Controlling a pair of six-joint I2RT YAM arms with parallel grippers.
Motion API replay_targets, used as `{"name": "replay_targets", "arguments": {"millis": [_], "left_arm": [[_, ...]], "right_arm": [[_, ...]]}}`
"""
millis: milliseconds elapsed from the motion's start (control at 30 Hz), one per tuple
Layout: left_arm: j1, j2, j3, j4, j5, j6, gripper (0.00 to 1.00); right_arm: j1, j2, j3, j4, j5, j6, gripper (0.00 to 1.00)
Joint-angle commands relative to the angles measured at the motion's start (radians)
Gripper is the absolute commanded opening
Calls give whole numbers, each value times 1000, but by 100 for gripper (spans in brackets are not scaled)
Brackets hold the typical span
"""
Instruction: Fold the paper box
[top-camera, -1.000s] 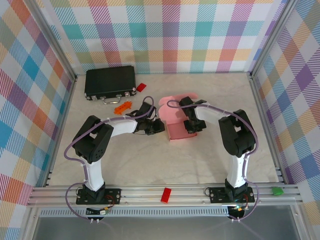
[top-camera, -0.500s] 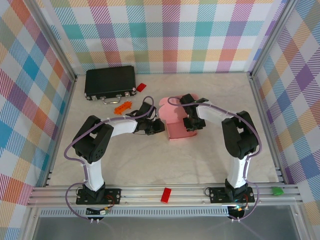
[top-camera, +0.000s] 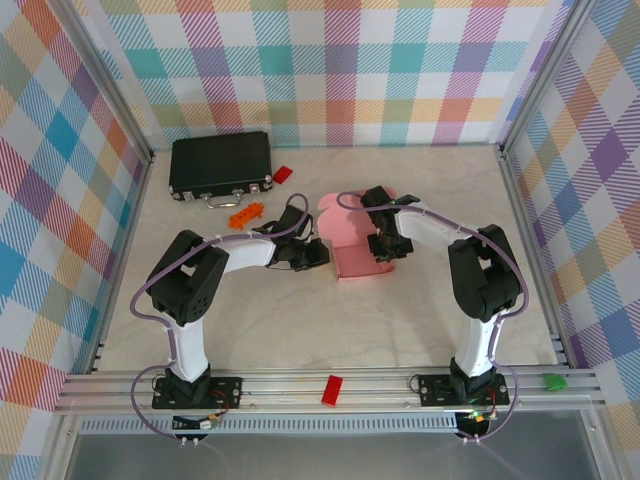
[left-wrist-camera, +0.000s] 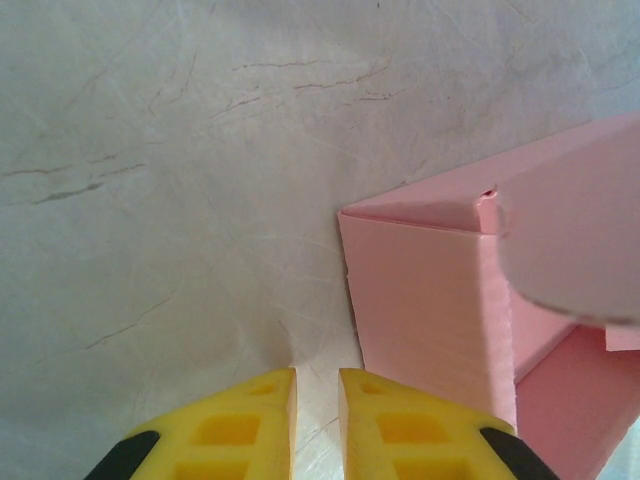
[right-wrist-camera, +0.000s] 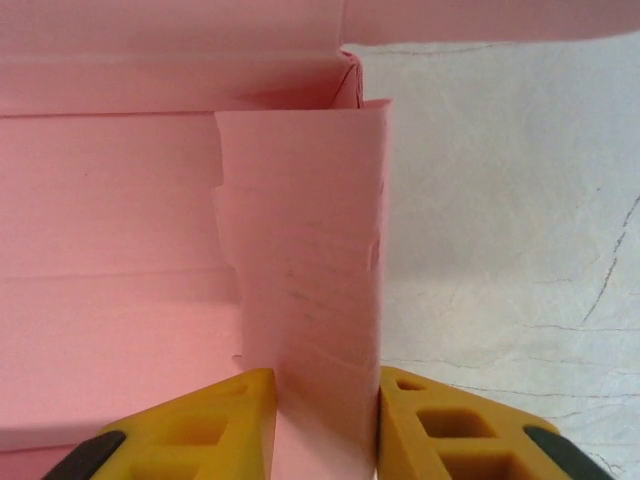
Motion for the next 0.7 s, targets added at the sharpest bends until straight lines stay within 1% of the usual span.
{"name": "replay_targets", "arguments": {"millis": [0,267,667], "left_arm": [[-7,13,-7,0,-3,-6,18],[-7,16,-5,0,-4,-7,18],[-7,12,-10,0,-7,-9,18]], "right_arm": [[3,-24,5,-39,19,6,30],[3,-17,-10,-52,42,1,22],[4,13,-25,-58,55,-5,20]]}}
